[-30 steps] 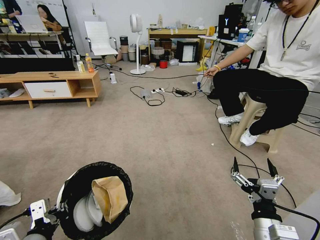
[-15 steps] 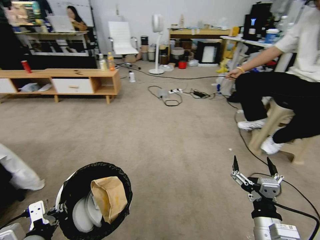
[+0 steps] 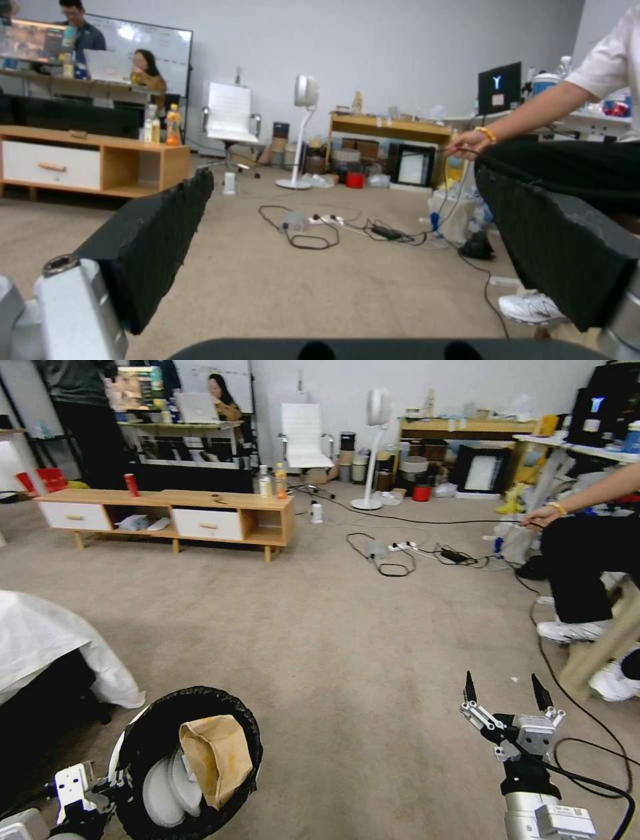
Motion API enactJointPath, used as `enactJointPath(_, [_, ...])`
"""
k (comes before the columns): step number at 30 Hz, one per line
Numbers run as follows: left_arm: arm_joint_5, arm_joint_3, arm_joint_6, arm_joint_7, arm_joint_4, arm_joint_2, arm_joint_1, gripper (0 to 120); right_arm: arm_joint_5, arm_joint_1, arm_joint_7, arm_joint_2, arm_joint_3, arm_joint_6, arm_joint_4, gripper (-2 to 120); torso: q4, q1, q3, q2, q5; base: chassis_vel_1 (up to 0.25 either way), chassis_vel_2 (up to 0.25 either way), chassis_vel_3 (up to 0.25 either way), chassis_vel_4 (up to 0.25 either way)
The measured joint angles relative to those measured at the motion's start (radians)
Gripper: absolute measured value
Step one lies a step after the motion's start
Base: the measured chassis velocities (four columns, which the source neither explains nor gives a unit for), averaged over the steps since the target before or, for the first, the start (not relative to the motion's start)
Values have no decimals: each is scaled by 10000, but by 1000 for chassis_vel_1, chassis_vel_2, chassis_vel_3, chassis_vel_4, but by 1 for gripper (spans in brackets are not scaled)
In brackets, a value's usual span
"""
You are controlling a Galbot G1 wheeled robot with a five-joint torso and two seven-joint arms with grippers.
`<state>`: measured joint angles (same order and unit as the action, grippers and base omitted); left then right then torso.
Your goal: Pick up the trash bin and place the garbage on the floor into it.
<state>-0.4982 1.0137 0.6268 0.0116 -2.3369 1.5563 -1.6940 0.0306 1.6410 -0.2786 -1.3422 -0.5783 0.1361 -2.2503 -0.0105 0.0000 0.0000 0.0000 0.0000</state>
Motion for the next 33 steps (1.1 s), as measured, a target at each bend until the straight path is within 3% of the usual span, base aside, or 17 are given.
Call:
enactJointPath(4, [23,-10,-25,22,42,-3,-2,1,-14,-11,12,-13,-9,39,36,100,-9,0,0,0,-1,0,0,0,0])
enactJointPath(26, [35,-13,-30,28,256,-49,116,1,-110,-287,115,-139,-67,309,453,100,-4,0,0,0,0,0,0,0,0])
enactJointPath(33, [73,-17,-32,32,272,-41,131,1,-104,-306,116,-113,-76,317,455,100,-4,-1,0,0,0,-81,94,102,-93])
